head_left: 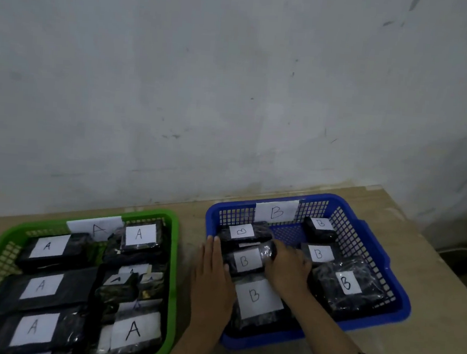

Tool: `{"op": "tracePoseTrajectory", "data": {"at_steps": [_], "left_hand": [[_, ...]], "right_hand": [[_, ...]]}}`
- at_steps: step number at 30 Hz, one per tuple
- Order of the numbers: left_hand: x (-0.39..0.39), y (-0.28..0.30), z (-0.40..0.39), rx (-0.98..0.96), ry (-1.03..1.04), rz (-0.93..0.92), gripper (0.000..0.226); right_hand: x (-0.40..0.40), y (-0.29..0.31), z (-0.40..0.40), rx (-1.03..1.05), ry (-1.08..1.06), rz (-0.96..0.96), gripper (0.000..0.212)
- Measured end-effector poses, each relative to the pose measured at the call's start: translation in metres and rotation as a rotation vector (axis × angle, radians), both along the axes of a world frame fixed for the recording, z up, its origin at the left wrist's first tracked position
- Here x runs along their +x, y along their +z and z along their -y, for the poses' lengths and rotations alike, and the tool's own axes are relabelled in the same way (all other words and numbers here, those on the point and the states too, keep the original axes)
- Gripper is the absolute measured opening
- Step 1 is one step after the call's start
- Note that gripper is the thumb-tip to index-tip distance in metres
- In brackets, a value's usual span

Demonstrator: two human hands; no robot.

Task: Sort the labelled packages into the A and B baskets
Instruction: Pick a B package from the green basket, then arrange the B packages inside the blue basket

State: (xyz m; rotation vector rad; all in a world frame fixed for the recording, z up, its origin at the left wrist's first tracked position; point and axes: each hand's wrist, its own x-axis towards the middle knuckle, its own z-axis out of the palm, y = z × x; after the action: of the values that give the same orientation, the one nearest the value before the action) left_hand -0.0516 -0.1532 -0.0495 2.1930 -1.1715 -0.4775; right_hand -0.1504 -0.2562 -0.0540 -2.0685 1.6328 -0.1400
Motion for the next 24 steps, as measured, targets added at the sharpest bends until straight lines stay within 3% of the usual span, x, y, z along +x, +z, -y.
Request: {"op": "tracePoseTrajectory", "data": {"at_steps": [2,5,11,14,17,24], "left_hand": [[0.000,0.001,0.000,0.025,-0.003,0.015,0.055],[0.001,0.004,-0.001,0.025,-0.030,-0.004,0.056],[0.013,0.015,-0.021,-0.132,-0.068,-0.113,0.049],[0.028,0.026,-0.044,-0.212,-0.017,-0.065,0.044],[0.051,0.032,-0.071,-0.291,0.071,0.024,0.044],[0.122,0.026,-0.140,-0.262,0.176,0.184,0.036]], "right_hand": [[0.000,-0.001,-0.003,-0.022,0.053,-0.132,0.055],[0.001,0.001,-0.004,0.035,0.079,-0.173,0.056],[0.000,0.010,-0.025,-0.052,0.037,-0.024,0.054],[0.012,0.012,-0.046,-0.123,0.087,0.078,0.053],[0.035,0.014,-0.073,-0.222,0.124,0.204,0.076],[0.105,0.021,-0.138,-0.311,0.294,0.331,0.067]]}}
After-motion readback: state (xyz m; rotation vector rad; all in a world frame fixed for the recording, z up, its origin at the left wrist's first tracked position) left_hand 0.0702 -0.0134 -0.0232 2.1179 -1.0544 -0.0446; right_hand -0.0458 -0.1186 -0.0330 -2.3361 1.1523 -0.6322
